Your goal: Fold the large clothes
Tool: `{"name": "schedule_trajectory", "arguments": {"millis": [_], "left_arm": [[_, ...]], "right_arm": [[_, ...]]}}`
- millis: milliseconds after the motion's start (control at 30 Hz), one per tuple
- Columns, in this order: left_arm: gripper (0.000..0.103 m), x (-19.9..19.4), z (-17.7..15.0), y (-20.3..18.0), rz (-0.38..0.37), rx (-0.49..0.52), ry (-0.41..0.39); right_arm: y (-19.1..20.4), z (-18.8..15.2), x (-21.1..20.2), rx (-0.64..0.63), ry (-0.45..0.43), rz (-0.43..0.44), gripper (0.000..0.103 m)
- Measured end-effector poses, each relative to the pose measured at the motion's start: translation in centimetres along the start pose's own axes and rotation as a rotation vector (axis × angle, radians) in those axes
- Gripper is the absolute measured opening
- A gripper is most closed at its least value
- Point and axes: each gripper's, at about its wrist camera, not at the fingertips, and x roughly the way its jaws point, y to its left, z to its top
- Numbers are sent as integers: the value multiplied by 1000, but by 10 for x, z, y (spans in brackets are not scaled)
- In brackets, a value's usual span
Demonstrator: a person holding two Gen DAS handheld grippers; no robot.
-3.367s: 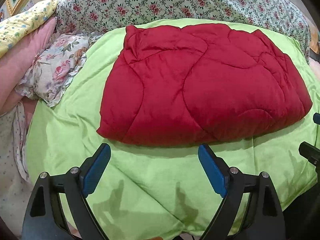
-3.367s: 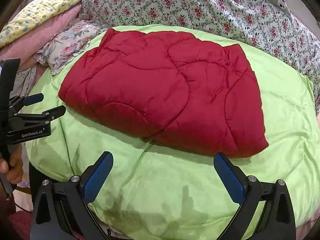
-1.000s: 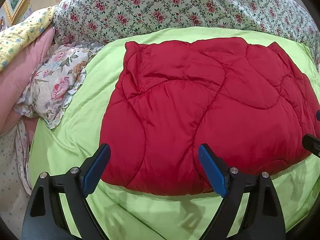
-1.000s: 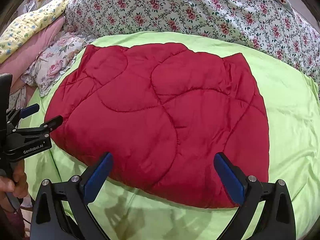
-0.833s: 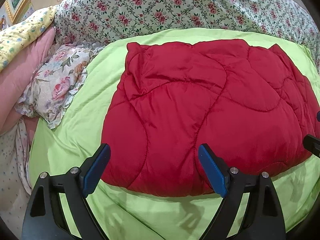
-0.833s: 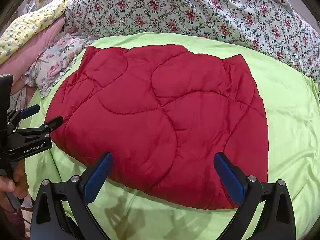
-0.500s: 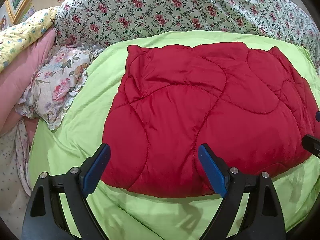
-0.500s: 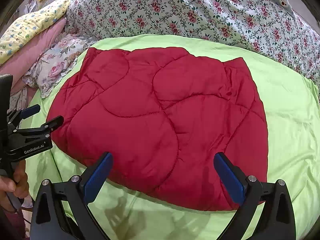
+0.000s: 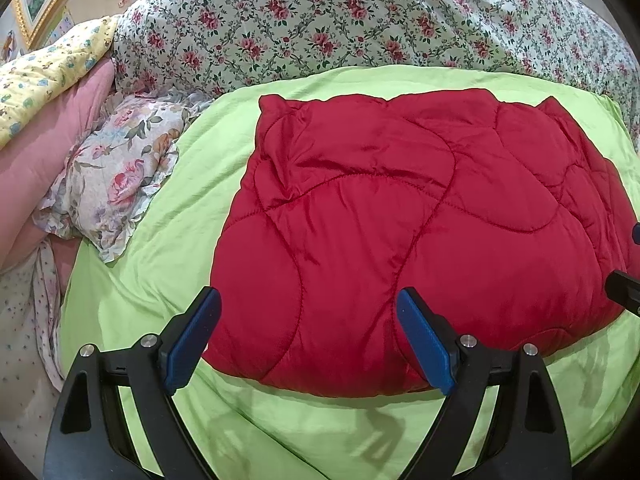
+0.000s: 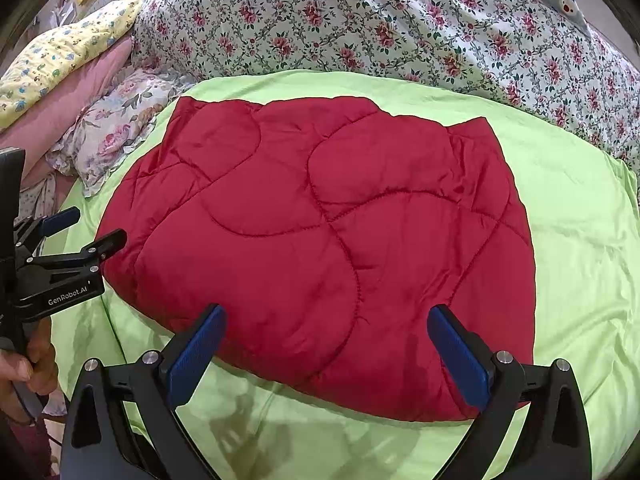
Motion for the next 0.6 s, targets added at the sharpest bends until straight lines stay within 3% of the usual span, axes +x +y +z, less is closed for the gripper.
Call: {"name": "schedule_trajectory", "arguments": {"millis": [600], "left_arm": [[90, -2, 1, 2, 1, 2, -6]], "right_arm": [[0, 2, -4, 0, -7, 0, 101]]}}
